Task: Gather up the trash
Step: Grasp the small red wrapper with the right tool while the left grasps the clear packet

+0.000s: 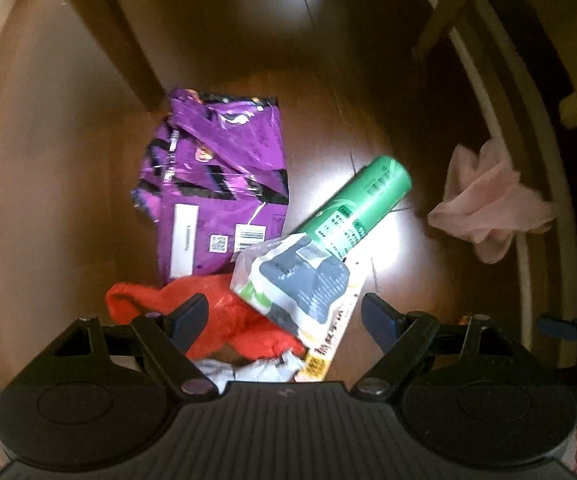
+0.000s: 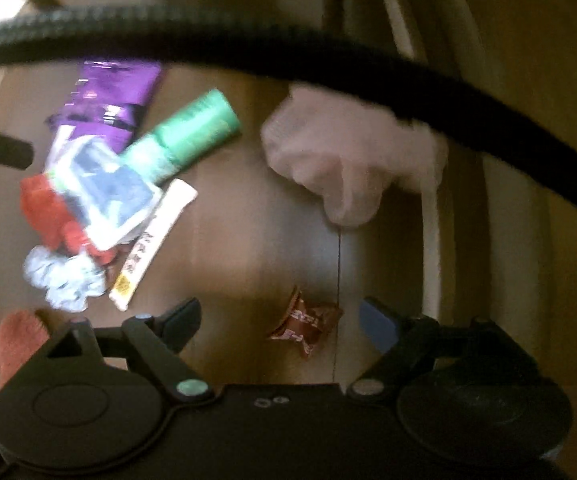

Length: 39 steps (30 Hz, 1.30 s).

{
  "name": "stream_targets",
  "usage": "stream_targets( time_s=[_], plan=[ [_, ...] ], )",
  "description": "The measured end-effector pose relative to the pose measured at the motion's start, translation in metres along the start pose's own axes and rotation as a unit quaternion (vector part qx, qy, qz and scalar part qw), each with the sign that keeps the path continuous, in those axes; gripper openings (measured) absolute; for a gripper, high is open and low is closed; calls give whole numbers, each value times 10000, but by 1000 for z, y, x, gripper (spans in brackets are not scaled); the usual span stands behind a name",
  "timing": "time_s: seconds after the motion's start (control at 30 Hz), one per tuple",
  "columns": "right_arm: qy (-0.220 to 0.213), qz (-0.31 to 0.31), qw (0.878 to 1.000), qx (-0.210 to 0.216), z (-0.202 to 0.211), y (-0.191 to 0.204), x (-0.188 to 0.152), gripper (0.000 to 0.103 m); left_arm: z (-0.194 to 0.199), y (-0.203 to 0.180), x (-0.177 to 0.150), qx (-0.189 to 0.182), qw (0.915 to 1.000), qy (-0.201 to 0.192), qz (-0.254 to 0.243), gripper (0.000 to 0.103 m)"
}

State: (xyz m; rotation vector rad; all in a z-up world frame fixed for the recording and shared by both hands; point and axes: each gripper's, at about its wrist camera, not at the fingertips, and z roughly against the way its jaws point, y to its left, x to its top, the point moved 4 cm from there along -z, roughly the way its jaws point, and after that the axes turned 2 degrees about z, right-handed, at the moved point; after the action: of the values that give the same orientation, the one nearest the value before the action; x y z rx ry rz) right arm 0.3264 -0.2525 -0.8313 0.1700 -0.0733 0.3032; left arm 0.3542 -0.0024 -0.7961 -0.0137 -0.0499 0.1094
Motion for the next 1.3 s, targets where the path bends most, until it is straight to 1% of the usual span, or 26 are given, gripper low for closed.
stream_targets(
  time_s=[0.1, 0.2, 0.33, 0.37, 0.4, 0.43, 0.47, 0.5, 0.53, 0.57, 0.67, 0.7, 0.73, 0.77, 0.87, 1.03, 1.17, 1.3],
  plan=[
    [139, -393, 9991, 18, -27, -8, -7, 82, -25, 1, 3, 118, 9998, 26, -134, 83],
    [274, -742, 9969, 30, -49, -13, -14, 80, -42, 5, 8, 78, 9998, 79, -166, 83],
    [391, -1230, 9916, 86, -70, -20, -19, 79, -60, 0, 10, 55, 9993, 113, -366, 83],
    [436, -1352, 9898, 74, -76, -23, -20, 78, -62, -1, 10, 27, 9991, 121, -401, 79],
    [481, -1474, 9879, 67, -80, -25, -21, 77, -64, -1, 11, -12, 9990, 128, -434, 72],
    [507, -1577, 9862, 72, -81, -26, -20, 75, -66, -2, 11, -18, 9988, 144, -473, 69],
    [528, -1673, 9845, 78, -84, -27, -20, 73, -68, -3, 12, -10, 9986, 155, -496, 63],
    [549, -1747, 9830, 95, -86, -29, -20, 71, -70, -3, 12, -23, 9986, 168, -503, 60],
    [571, -1789, 9821, 110, -88, -29, -20, 68, -72, -2, 13, -35, 9987, 168, -484, 59],
    [591, -1786, 9821, 107, -89, -28, -20, 63, -72, -2, 13, -58, 9988, 185, -458, 55],
    [617, -1685, 9838, 64, -91, -25, -20, 52, -74, -3, 13, -97, 9986, 248, -458, 33],
    [623, -1672, 9839, 67, -91, -24, -19, 50, -74, -4, 13, -113, 9985, 249, -479, 31],
    [626, -1649, 9843, 61, -91, -24, -19, 43, -72, -6, 12, -121, 9984, 216, -511, 30],
    [629, -1613, 9849, 43, -91, -23, -19, 36, -71, -7, 12, -116, 9983, 184, -539, 25],
    [626, -1496, 9868, 3, -84, -25, -22, 34, -66, -7, 12, -105, 9986, 165, -495, 20],
    [588, -1220, 9908, -33, -66, -20, -25, 32, -48, -3, 8, -198, 9993, 197, -236, 19],
    [495, -1076, 9930, -21, -34, -14, -24, 32, -21, -2, 3, -210, 9995, 162, -169, 19],
    [290, -862, 9959, 1, 11, -7, -16, 32, 22, -1, -1, -286, 9995, 110, 0, 19]
  ],
)
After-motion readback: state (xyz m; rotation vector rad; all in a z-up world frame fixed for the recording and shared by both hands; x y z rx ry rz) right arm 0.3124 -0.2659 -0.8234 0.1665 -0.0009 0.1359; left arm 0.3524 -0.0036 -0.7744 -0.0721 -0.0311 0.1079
